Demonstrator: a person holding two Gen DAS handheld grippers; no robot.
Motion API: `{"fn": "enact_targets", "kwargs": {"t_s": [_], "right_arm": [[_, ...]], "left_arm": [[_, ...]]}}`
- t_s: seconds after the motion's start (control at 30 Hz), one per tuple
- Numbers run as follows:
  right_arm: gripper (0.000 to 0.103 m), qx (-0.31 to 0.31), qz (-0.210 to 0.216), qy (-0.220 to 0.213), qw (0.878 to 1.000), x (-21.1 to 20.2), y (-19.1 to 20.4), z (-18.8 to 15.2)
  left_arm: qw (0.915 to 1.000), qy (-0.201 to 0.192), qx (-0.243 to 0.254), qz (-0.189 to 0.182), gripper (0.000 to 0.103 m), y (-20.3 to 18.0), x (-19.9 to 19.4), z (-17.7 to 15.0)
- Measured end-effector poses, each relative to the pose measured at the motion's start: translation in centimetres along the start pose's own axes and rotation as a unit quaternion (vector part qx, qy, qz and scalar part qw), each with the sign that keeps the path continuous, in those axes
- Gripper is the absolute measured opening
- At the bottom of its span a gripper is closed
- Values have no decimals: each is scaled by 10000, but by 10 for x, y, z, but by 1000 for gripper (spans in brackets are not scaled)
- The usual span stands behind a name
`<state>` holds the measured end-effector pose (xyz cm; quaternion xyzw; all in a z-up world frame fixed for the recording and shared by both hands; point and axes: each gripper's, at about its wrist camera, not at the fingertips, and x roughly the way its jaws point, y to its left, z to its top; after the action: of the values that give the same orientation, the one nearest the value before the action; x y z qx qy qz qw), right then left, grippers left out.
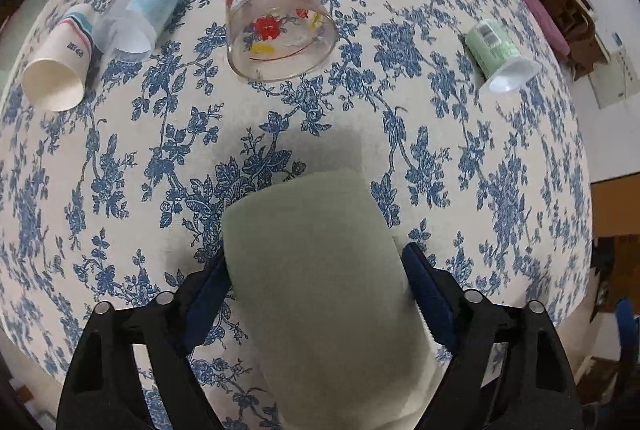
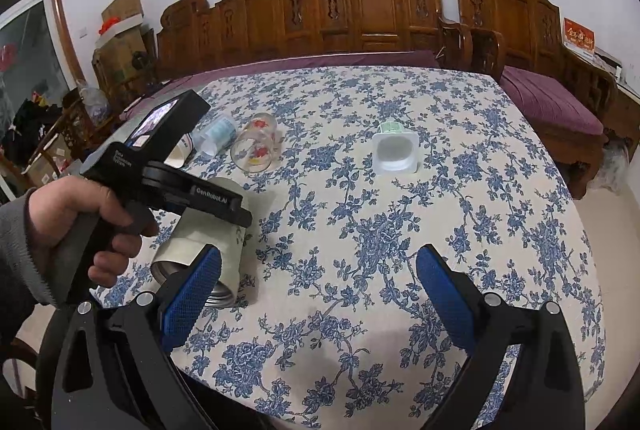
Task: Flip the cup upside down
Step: 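Lift the cup with the left tool and turn its opening upward, then lower the cup upright onto the tablecloth and open the left tool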
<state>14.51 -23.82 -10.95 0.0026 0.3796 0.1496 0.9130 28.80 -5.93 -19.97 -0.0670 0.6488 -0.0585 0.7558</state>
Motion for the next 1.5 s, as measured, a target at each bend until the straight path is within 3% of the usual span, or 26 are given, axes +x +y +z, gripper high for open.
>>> {"fn": "enact_targets", "kwargs": {"t_s": [0.13, 0.33, 0.47, 0.63, 0.93, 1.5], "right_arm": [[99, 10, 0, 4, 10000, 0, 0, 0], [99, 44, -11, 25, 10000, 2, -2, -1], [99, 51, -14, 29, 10000, 2, -2, -1], [99, 59, -14, 41, 10000, 2, -2, -1], [99, 62, -39, 74, 9999, 3, -4, -2], [99, 11, -114, 3, 9999, 2, -5, 1]], "left_arm": [[9998, -194, 17, 54, 71, 1, -8, -4], [9963, -786, 336, 33, 69, -2, -46, -16], [9882, -1313, 779, 100, 68, -9, -83, -31], [9779, -1703, 1166, 323, 68, -20, -96, -39], [9678, -1991, 1428, 577, 68, -35, -88, -36], [9675, -1935, 1545, 522, 69, -36, -70, -48]]}}
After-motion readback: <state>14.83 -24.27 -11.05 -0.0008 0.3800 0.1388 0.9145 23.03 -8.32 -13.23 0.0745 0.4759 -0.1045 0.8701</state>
